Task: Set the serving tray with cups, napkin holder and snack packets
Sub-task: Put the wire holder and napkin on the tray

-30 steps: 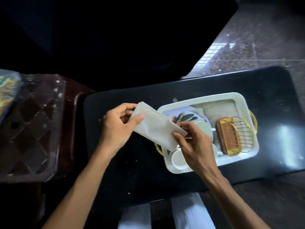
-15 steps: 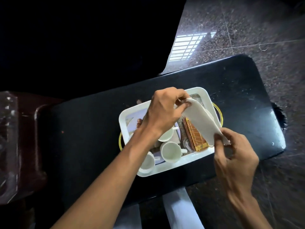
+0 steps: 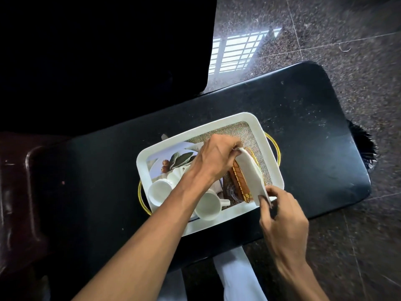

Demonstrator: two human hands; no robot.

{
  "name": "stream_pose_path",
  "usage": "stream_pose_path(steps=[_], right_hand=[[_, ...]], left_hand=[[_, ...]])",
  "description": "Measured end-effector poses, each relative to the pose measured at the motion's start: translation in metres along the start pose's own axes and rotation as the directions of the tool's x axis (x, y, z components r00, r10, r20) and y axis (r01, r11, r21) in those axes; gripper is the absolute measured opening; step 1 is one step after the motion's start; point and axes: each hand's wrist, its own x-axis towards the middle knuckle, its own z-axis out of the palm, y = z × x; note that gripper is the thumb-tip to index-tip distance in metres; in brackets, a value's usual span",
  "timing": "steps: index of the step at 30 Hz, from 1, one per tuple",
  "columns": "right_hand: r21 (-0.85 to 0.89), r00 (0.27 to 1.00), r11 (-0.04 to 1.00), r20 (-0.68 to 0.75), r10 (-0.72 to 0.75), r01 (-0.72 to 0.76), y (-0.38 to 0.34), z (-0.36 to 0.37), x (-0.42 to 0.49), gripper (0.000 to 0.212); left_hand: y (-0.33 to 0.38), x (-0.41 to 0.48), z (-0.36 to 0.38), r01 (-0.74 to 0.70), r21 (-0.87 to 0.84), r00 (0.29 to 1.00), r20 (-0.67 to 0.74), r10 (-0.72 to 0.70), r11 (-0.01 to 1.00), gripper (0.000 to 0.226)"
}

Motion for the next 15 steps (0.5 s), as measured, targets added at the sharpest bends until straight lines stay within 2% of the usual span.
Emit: stream_pose_path(steps=[5,8,15], right_hand=[[-0.044,0.997,0.999,0.081,0.017,-0.013,0.004,0.002,0.000,0.033],[-0.061,0.992,0.998,0.118,0.031,-0.024,0.001,0.000,0.001,0.032],[-0.082,0.996,0.997,0.085,0.001,0.006,-0.021,-0.011,0.010,0.026]], left_hand=[[-0.004,0.000,0.010,0.037,-0.008,0.999,0.029,-0.036,0.999,0.010],[-0.006,-0.004,0.010,0.044,-0.022,0.999,0.014,-0.043,0.999,0.025],[-0.007,-0.034,-0.018,0.059,0.031,0.997,-0.053,-0.057,0.998,0.029]])
